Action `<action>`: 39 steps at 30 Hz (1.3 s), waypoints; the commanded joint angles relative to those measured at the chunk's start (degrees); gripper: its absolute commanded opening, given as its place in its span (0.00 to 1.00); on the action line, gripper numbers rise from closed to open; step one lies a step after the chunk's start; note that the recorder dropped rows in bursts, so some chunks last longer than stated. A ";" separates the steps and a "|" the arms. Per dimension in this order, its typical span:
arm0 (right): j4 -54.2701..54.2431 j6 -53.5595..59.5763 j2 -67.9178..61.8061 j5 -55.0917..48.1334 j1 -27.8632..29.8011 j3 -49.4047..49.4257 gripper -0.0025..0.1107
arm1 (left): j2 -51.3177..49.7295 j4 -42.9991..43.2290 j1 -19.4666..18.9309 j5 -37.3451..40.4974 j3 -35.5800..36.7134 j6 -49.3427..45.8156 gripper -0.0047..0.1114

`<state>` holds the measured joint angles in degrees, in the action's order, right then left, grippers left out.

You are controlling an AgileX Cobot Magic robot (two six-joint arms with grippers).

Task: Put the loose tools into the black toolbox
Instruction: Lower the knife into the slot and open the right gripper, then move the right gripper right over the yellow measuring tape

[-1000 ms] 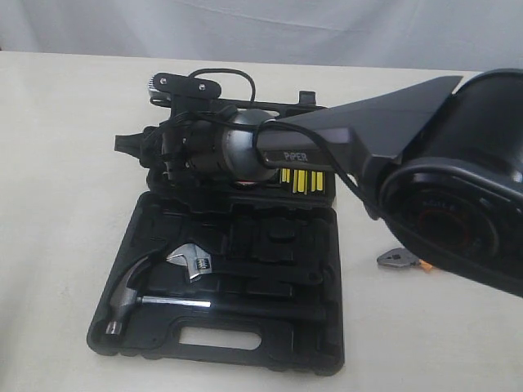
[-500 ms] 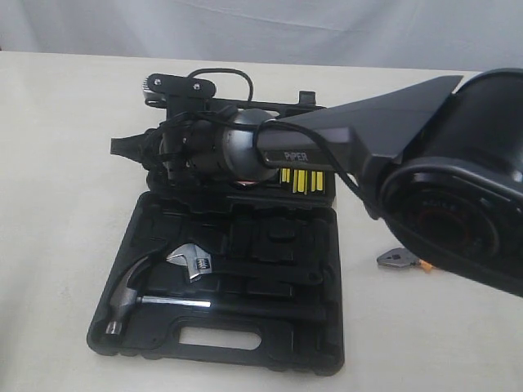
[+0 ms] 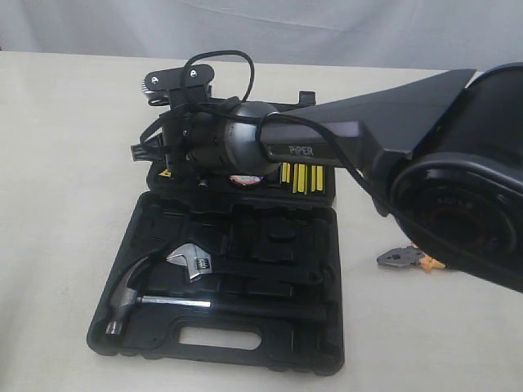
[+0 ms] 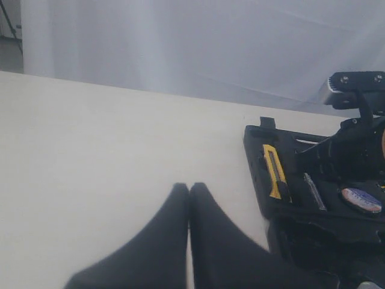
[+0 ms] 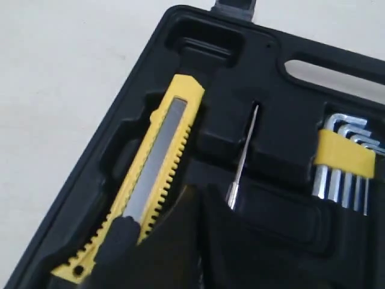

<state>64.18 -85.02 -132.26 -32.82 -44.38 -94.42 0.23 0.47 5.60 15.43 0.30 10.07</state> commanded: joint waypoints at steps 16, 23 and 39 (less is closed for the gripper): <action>3.46 5.63 -2.12 7.76 0.26 -0.11 0.02 | -0.23 -0.47 0.33 0.18 -0.30 -0.02 0.04; 3.37 5.34 -3.22 10.22 0.26 -0.11 0.02 | -0.23 -0.47 0.33 0.18 -0.30 -0.02 0.04; -18.64 39.11 11.13 -0.93 0.26 -0.11 0.02 | -0.23 -0.47 0.33 0.18 -0.30 -0.02 0.04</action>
<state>53.38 -58.47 -125.35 -28.81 -44.38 -94.42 0.23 0.47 5.60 15.43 0.30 10.07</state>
